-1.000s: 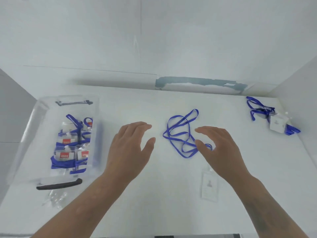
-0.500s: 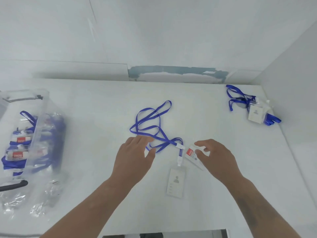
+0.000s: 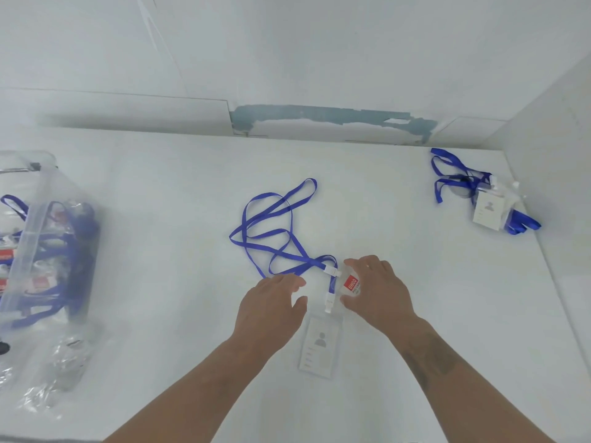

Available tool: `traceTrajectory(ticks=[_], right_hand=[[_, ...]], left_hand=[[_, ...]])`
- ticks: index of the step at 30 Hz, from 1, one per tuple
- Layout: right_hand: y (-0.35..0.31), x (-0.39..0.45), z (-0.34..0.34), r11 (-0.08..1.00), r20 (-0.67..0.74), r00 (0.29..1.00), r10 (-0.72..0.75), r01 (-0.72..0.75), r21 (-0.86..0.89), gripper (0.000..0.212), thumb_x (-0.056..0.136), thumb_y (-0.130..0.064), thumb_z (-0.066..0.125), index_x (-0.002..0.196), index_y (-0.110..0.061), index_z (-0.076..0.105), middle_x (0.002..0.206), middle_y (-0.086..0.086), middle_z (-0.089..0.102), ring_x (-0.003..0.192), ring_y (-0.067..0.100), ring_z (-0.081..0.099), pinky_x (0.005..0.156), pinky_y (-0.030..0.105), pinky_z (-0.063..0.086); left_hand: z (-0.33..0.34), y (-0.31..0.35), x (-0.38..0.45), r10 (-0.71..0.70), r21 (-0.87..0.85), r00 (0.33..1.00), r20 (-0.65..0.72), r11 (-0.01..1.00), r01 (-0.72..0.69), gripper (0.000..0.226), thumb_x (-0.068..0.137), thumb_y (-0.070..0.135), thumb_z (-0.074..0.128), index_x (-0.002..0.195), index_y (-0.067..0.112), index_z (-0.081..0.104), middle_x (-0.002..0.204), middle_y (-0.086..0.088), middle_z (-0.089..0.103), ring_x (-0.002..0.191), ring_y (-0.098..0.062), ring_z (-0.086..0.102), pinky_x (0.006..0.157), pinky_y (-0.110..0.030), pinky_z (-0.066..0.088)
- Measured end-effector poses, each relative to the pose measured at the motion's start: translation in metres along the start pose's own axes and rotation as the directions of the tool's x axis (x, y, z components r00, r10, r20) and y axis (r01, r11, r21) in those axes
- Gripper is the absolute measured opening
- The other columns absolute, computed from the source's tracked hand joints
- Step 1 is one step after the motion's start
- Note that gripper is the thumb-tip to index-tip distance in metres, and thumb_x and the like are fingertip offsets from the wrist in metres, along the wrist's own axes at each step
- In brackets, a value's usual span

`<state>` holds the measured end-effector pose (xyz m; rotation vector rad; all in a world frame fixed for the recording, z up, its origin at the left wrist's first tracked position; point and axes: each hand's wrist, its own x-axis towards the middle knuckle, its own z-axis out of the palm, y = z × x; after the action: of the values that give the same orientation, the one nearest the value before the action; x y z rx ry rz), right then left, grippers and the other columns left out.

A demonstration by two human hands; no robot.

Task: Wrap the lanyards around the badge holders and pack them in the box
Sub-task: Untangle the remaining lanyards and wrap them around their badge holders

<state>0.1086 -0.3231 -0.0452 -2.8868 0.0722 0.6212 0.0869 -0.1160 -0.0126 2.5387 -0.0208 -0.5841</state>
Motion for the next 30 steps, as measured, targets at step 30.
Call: traceTrajectory(ticks=[30], right_hand=[[-0.052, -0.023, -0.05, -0.147, 0.303, 0.923, 0.239, -0.274, 0.95, 0.025, 0.092, -0.031, 0.063, 0.116, -0.024, 0.068, 0.119, 0.001, 0.069, 0.109, 0.019, 0.066, 0.089, 0.04, 0.056]], left_hand=[[-0.07, 0.018, 0.032, -0.05, -0.646, 0.999, -0.007, 0.763, 0.034, 0.014, 0.093, 0.019, 0.062, 0.096, 0.023, 0.075, 0.084, 0.011, 0.076, 0.083, -0.007, 0.071, 0.077, -0.022, 0.057]])
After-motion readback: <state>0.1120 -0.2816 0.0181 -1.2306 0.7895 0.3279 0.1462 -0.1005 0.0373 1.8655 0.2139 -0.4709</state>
